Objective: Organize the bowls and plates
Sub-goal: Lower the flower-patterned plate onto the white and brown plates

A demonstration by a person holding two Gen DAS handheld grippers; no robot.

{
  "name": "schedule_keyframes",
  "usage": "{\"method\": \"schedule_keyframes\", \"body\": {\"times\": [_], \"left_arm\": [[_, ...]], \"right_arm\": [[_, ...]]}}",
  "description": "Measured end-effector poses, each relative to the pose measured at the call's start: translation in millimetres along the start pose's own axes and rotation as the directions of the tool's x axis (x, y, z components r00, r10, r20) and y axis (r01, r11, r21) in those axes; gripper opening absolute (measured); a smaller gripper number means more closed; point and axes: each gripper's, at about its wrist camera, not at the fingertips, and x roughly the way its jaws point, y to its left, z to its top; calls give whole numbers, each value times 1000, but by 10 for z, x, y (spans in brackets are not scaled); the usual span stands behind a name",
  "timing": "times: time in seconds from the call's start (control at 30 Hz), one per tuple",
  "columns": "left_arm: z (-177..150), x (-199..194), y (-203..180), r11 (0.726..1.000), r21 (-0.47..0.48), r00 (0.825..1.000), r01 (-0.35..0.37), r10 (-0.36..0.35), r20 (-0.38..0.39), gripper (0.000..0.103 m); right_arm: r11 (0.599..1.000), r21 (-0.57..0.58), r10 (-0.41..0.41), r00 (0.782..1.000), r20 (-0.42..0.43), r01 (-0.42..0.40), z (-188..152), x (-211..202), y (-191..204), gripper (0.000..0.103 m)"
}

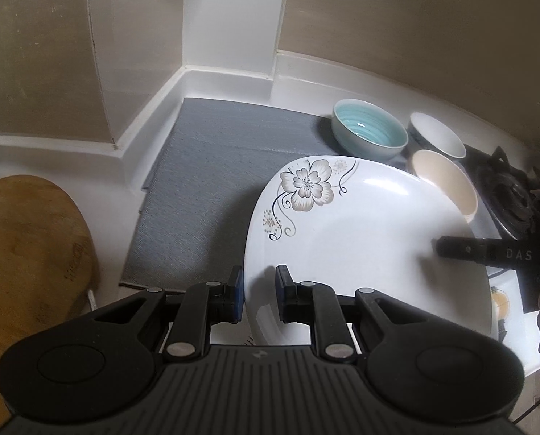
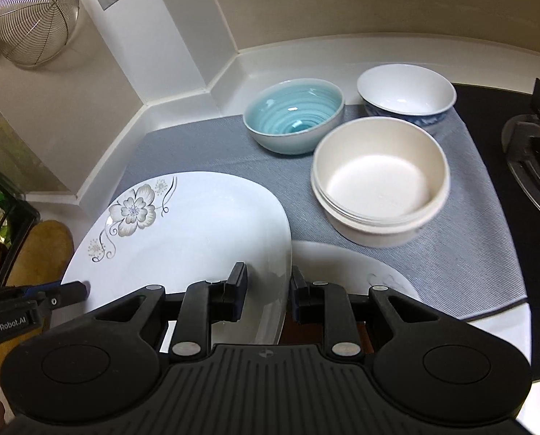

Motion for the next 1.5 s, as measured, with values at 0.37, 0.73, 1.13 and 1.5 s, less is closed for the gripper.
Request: {"method": "schedule_keyframes", "body": {"times": [0.37, 0.73, 1.13, 1.5], "left_arm": [[-175, -78, -330, 1000, -20, 1000, -6, 5, -25, 19], [-296, -33, -637, 1000, -2, 999, 1, -1, -39, 19], [-274, 67, -714, 1000, 12, 998, -23, 24, -58, 19], [-258, 70, -655, 999, -2, 997, -32, 32, -75, 19]], "right_arm": [[1000, -8, 4, 1000, -11, -5, -106, -254, -291, 26], [1000, 0, -21, 999, -31, 21, -244, -388, -557, 26], [999, 6, -32, 998, -52, 32, -337, -263, -750, 26], [999, -25, -33, 998, -58, 32, -340, -209, -721, 26]]}}
